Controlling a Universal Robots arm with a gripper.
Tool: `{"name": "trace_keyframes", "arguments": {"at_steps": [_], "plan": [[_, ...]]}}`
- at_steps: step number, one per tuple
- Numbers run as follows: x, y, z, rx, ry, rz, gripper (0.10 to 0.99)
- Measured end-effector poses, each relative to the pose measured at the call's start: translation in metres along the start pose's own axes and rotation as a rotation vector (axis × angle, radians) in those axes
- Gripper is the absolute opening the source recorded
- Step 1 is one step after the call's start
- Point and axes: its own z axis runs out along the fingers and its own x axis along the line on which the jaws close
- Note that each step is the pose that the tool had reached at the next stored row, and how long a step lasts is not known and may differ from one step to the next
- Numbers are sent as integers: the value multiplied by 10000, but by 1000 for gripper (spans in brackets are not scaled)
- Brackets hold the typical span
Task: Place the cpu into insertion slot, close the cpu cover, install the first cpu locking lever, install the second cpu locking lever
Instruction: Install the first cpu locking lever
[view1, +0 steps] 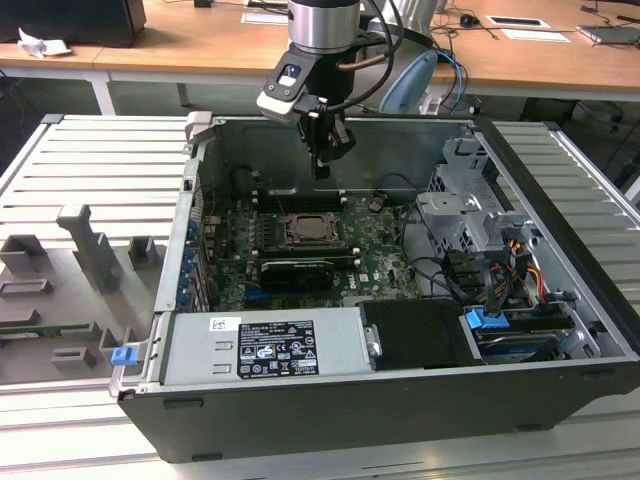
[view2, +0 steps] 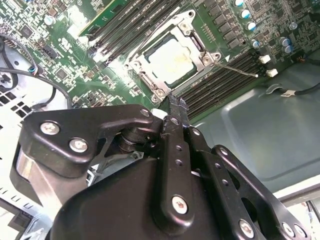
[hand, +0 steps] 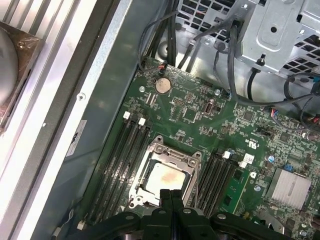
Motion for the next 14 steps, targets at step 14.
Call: {"name": "trace_keyframes", "arguments": {"at_steps": [14], "plan": [[-11, 37, 0, 11, 39, -1251, 106]]}}
